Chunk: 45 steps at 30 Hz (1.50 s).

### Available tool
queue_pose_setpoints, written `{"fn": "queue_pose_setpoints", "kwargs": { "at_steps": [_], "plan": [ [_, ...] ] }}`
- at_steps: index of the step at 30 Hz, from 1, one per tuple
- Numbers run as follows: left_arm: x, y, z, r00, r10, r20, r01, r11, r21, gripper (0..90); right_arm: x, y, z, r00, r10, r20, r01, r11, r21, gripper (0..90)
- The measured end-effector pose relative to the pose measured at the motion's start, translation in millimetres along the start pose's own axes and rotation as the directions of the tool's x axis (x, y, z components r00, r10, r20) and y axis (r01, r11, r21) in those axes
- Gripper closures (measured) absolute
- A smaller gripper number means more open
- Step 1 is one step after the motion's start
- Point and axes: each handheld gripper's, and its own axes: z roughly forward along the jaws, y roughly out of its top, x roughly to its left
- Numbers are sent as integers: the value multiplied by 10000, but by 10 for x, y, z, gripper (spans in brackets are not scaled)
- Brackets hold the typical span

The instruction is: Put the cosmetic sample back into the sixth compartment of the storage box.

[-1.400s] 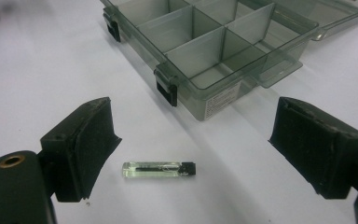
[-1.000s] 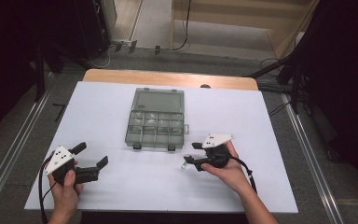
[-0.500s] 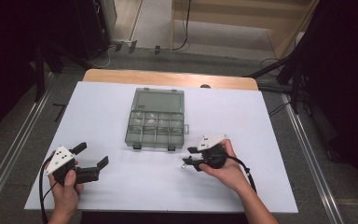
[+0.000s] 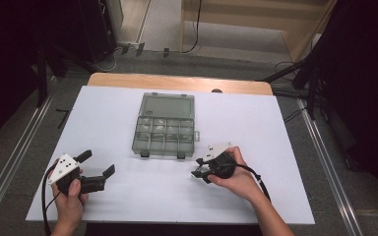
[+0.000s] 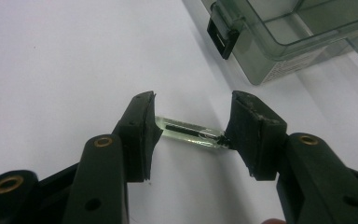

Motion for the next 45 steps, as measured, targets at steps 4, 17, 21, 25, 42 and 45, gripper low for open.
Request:
{"fn": "queue_pose_setpoints", "kwargs": {
  "at_steps": [4,17,21,25,42,45],
  "plan": [
    [-2,0,1,10000,3,-5,-3,10000,25,0,9,-2,19,9999,-107,16,107,9999,60,522],
    [1,0,1,10000,-1,-13,1,10000,28,0,40,-23,88,9985,-508,195,496,9971,579,617],
    [2,0,2,10000,-11,-24,11,10000,23,0,40,-19,93,9982,-594,-79,597,9966,576,690],
    [-1,0,3,10000,9,-26,-9,10000,43,0,24,-26,95,9994,-309,-167,317,9980,548,728],
    [4,1,2,10000,-6,-20,6,10000,12,0,7,-8,95,9998,-32,-214,45,9982,602,825],
    [2,1,1,10000,18,-16,-18,10000,18,0,11,-3,86,10000,-6,34,5,9986,538,825]
  ]
}}
